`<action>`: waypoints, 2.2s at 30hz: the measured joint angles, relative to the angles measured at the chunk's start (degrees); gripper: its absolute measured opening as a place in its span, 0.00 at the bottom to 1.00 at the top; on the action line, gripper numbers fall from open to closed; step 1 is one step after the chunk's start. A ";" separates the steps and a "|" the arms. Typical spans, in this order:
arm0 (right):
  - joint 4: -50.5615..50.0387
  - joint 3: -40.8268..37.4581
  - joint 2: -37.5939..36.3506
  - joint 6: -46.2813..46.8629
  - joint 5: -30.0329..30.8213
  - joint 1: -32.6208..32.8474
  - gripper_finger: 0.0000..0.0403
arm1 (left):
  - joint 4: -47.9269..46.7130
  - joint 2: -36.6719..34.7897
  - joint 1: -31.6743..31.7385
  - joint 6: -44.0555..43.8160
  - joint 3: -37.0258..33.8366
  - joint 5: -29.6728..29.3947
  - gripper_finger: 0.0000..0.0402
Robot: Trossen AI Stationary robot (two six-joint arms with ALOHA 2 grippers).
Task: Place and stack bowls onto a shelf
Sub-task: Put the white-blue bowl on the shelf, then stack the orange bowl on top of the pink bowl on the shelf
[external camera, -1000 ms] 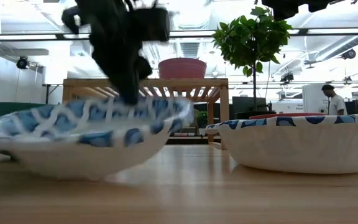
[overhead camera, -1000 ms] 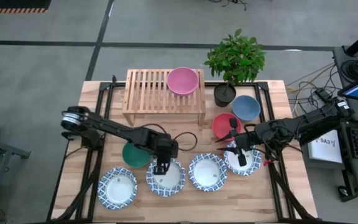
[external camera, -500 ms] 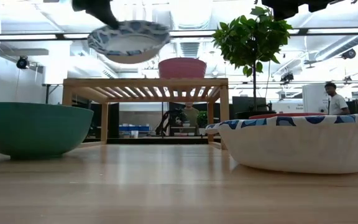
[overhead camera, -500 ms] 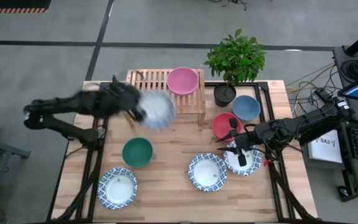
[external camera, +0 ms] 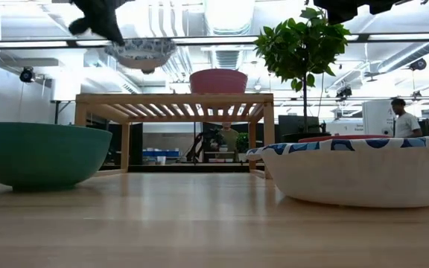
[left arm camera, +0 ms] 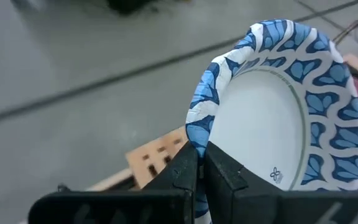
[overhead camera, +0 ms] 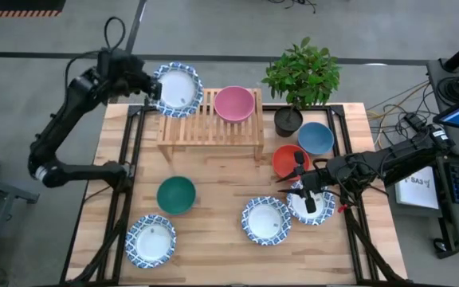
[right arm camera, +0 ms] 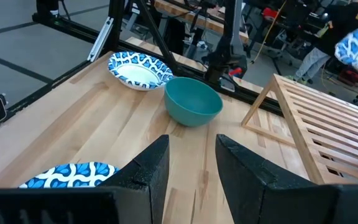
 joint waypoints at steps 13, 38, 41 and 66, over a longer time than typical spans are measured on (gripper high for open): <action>-0.03 0.00 0.00 -0.40 1.63 0.02 0.30 | -0.83 11.05 2.02 1.87 -0.10 1.75 0.00; -0.06 0.00 0.00 0.13 1.81 0.00 0.30 | -7.35 13.80 1.22 3.80 -0.10 1.66 0.37; -0.08 0.00 0.00 0.13 1.90 0.00 0.30 | -8.50 13.05 -0.22 5.15 -0.10 1.75 0.42; -0.08 0.00 0.00 5.07 6.54 0.02 0.30 | 25.01 -7.08 -38.05 -2.47 -26.92 1.82 0.34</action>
